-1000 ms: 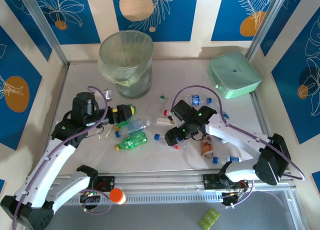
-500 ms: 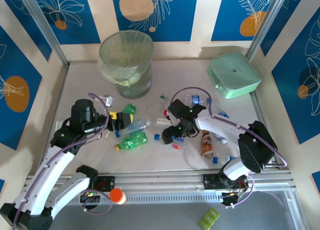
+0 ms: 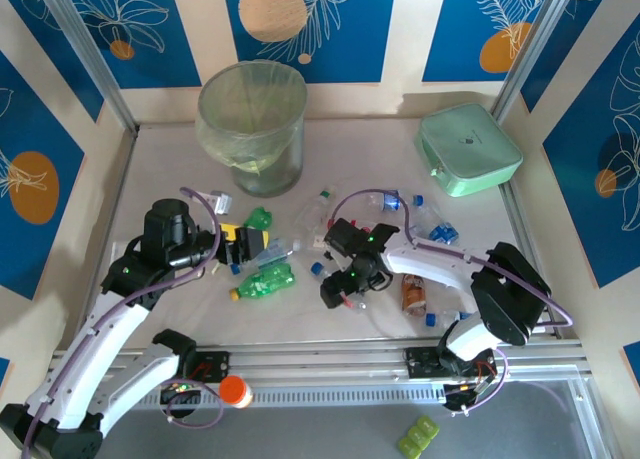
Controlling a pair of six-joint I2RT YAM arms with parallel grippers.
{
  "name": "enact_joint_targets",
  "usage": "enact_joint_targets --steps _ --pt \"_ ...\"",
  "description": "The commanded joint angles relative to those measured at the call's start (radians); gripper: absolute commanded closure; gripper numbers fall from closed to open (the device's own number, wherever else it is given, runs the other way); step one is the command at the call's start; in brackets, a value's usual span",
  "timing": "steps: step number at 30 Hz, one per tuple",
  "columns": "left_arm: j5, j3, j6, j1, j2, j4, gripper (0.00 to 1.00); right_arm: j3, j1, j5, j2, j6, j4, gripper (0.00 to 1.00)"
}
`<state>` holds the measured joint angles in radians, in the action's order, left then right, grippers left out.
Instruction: Put the plastic bottles in the bin
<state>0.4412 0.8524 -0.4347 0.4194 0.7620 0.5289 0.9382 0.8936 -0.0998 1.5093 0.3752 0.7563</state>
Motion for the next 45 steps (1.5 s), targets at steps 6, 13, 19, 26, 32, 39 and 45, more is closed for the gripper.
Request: enact_joint_targets --steps 6,13,19,26,32,39,45 --pt "0.01 0.002 0.036 0.016 -0.001 -0.029 0.12 0.009 0.1 -0.188 0.028 0.09 0.072 0.19" --pt "0.0 0.002 0.04 0.016 -0.005 -0.02 0.11 0.025 0.157 -0.235 0.065 0.105 0.071 0.31" --pt "-0.005 0.002 0.044 0.016 -0.004 -0.017 0.11 0.03 0.175 -0.233 0.079 0.105 0.071 0.38" --pt "-0.015 0.004 0.037 0.016 -0.007 -0.02 0.11 0.027 0.177 -0.196 0.013 0.082 0.074 0.48" --pt "-0.064 0.027 0.023 0.017 -0.009 -0.005 0.11 0.023 0.164 -0.13 -0.108 0.077 0.068 0.54" --pt "-0.045 0.043 -0.081 0.045 -0.003 -0.081 0.1 0.023 0.108 0.057 -0.337 0.08 -0.019 0.54" --pt "0.138 0.009 -0.177 0.076 0.002 -0.302 0.03 0.008 -0.026 0.302 -0.513 0.14 -0.164 0.54"
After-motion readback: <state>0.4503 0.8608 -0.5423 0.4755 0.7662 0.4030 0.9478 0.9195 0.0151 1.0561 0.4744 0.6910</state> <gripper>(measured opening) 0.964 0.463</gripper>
